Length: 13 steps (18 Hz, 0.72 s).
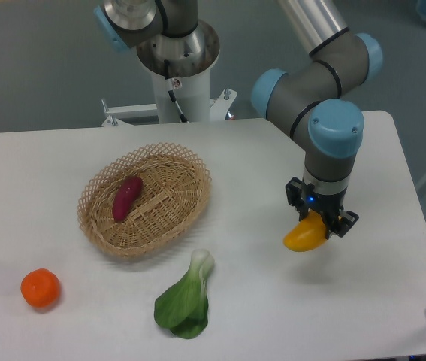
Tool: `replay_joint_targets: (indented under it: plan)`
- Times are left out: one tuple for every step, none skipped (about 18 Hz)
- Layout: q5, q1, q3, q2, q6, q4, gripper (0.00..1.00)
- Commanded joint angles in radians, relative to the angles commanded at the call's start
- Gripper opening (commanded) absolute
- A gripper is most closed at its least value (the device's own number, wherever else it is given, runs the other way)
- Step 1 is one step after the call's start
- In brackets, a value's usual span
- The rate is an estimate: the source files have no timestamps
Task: Place the mango on the table
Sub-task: 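Lower the held yellow mango toward the table with the gripper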
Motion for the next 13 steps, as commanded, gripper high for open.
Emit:
replay_joint_targets:
  plan:
    - [0.000, 0.000, -0.008, 0.000, 0.003, 0.012, 0.38]
    - [0.000, 0.002, -0.020, 0.000, 0.003, 0.021, 0.38]
    - [0.002, 0.002, -0.028, 0.000, 0.003, 0.031, 0.38]
    - [0.002, 0.003, -0.043, 0.000, 0.003, 0.040, 0.38]
    - [0.003, 0.003, -0.067, 0.005, 0.005, 0.058, 0.37]
    - [0.006, 0.005, -0.093, 0.006, 0.012, 0.084, 0.37]
    - [0.021, 0.005, -0.123, 0.011, 0.041, 0.116, 0.37]
    - [0.037, 0.005, -0.152, 0.017, 0.079, 0.145, 0.38]
    - [0.044, 0.011, -0.172, 0.021, 0.112, 0.165, 0.37]
    - [0.044, 0.023, -0.184, 0.023, 0.138, 0.172, 0.38]
    - [0.044, 0.031, -0.190, 0.025, 0.167, 0.172, 0.37]
    - [0.046, 0.037, -0.195, 0.025, 0.198, 0.172, 0.37]
    - [0.044, 0.054, -0.206, 0.028, 0.231, 0.172, 0.37]
